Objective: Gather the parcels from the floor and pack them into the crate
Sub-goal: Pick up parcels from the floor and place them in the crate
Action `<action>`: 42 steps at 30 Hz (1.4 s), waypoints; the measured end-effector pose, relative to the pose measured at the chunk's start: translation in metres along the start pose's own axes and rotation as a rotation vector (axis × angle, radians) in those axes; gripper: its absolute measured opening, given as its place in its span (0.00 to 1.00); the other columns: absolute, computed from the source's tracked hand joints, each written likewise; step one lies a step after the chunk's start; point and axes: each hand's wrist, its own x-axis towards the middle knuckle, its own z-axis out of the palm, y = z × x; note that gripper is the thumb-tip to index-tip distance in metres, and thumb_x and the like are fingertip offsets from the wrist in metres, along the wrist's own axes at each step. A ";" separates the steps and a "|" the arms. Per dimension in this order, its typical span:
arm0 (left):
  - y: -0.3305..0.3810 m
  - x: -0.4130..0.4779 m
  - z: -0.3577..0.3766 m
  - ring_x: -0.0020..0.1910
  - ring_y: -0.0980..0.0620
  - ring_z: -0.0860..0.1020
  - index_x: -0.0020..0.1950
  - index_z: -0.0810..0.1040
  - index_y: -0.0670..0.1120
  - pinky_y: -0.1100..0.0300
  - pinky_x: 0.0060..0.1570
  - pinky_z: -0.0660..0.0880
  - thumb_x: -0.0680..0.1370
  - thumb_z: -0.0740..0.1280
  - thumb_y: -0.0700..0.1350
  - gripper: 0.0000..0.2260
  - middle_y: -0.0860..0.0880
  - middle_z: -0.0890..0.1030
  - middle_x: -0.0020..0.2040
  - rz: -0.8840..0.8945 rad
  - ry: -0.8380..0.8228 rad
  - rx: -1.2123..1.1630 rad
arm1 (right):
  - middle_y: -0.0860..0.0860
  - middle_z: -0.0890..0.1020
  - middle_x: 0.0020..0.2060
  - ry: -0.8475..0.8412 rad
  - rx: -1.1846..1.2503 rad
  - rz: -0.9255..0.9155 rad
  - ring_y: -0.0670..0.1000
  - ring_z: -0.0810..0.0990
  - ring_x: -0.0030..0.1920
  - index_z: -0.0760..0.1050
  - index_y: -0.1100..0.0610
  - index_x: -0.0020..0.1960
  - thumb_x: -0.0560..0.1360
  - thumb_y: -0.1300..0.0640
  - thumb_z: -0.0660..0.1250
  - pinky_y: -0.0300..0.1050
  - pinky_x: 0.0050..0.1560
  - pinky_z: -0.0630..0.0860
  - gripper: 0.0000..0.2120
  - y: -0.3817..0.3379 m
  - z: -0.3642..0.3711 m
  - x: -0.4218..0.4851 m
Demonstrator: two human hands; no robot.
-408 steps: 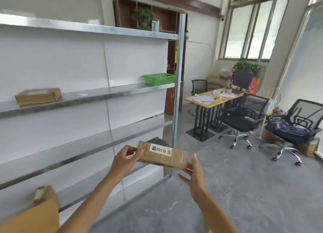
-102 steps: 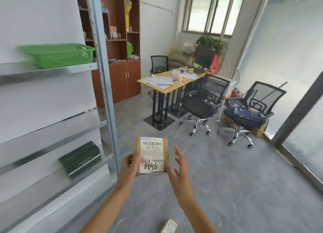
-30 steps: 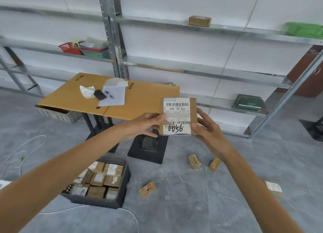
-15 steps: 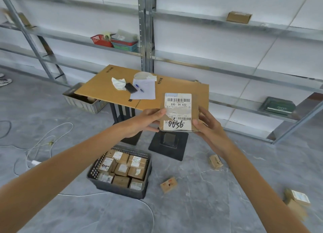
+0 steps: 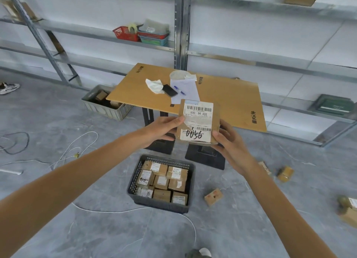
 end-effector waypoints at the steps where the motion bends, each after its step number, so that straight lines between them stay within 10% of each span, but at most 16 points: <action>1: -0.003 0.004 -0.006 0.58 0.52 0.79 0.57 0.77 0.53 0.46 0.64 0.72 0.78 0.60 0.57 0.13 0.51 0.83 0.55 -0.003 -0.002 -0.003 | 0.54 0.81 0.57 -0.001 0.001 0.006 0.52 0.80 0.58 0.64 0.52 0.73 0.68 0.54 0.70 0.47 0.56 0.79 0.35 0.002 0.003 0.007; 14: -0.112 0.102 -0.096 0.51 0.57 0.80 0.53 0.75 0.52 0.65 0.47 0.78 0.77 0.65 0.52 0.07 0.52 0.81 0.52 -0.113 0.128 -0.034 | 0.55 0.78 0.61 0.024 -0.006 0.264 0.52 0.78 0.61 0.60 0.48 0.74 0.76 0.62 0.65 0.52 0.61 0.75 0.30 0.111 0.043 0.140; 23: -0.308 0.193 -0.188 0.52 0.54 0.80 0.66 0.65 0.57 0.54 0.49 0.81 0.74 0.71 0.47 0.24 0.52 0.80 0.53 -0.324 0.001 0.021 | 0.49 0.78 0.60 0.171 -0.011 0.541 0.46 0.79 0.57 0.63 0.41 0.69 0.77 0.53 0.65 0.44 0.46 0.77 0.24 0.312 0.104 0.235; 30: -0.522 0.261 -0.212 0.56 0.46 0.79 0.72 0.62 0.54 0.45 0.50 0.80 0.74 0.70 0.41 0.30 0.46 0.76 0.61 -0.451 -0.177 0.071 | 0.47 0.77 0.60 0.202 -0.042 0.709 0.49 0.76 0.59 0.59 0.36 0.67 0.76 0.53 0.67 0.54 0.56 0.75 0.26 0.521 0.116 0.280; 42: -0.761 0.271 -0.152 0.54 0.50 0.79 0.68 0.66 0.46 0.69 0.33 0.75 0.76 0.67 0.37 0.22 0.46 0.78 0.61 -0.568 -0.099 0.305 | 0.49 0.80 0.53 0.222 -0.147 0.896 0.45 0.81 0.48 0.62 0.40 0.61 0.76 0.49 0.65 0.37 0.38 0.78 0.17 0.760 0.112 0.279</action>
